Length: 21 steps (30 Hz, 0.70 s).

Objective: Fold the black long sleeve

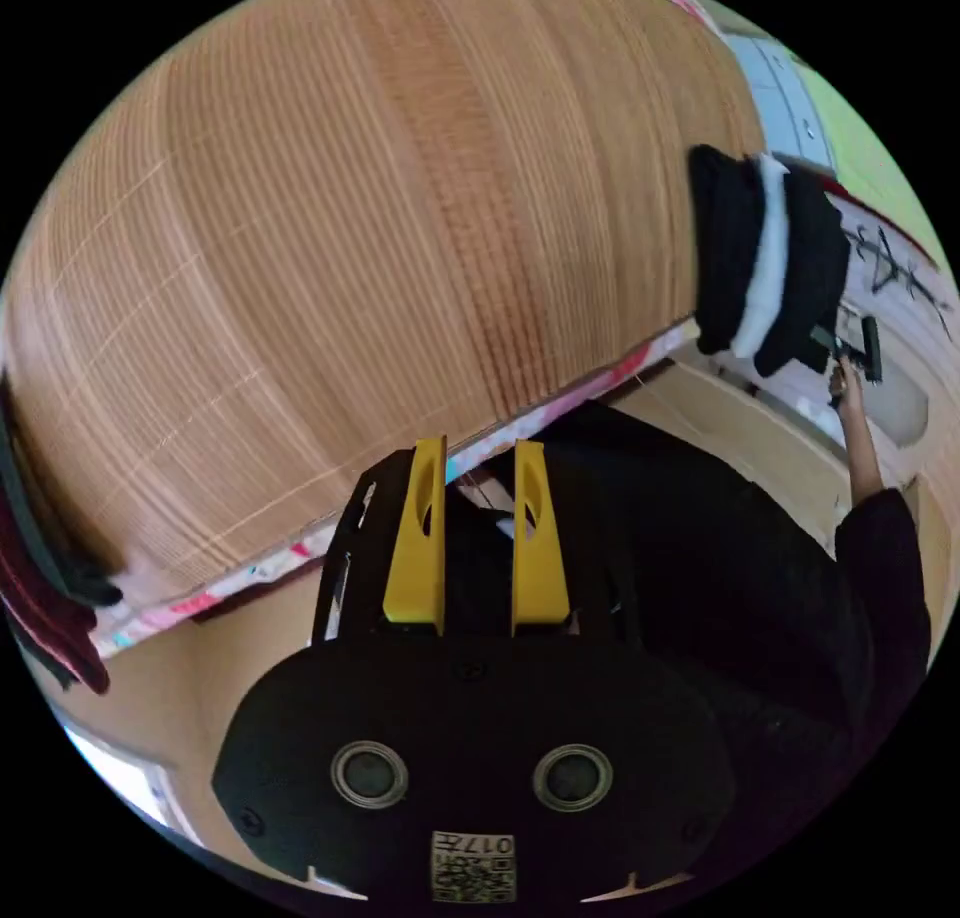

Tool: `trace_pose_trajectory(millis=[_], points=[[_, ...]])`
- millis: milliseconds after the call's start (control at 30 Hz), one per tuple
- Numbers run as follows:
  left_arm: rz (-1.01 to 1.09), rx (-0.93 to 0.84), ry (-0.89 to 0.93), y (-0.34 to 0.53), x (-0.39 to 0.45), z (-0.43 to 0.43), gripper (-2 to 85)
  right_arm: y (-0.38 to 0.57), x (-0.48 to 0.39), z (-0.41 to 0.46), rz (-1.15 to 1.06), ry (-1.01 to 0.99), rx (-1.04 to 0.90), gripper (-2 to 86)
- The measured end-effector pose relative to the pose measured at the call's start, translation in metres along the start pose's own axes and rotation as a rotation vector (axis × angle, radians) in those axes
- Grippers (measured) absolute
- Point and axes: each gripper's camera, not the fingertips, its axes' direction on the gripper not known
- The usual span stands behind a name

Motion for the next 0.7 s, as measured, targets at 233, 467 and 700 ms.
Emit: trace_pose_trajectory(millis=[233, 467, 700], points=[[-0.530, 0.290, 0.165, 0.190, -0.147, -0.035, 10.3, 0.067, -0.065, -0.048, 0.276, 0.109, 0.244, 13.2], [-0.547, 0.433, 0.279, 0.266, -0.116, 0.011, 9.4, 0.099, -0.172, -0.061, 0.298, 0.007, 0.546, 13.5], [-0.470, 0.685, 0.180, 0.293, -0.115, -0.042, 11.0, 0.026, -0.400, 0.043, -0.133, -0.152, 0.320, 16.6]])
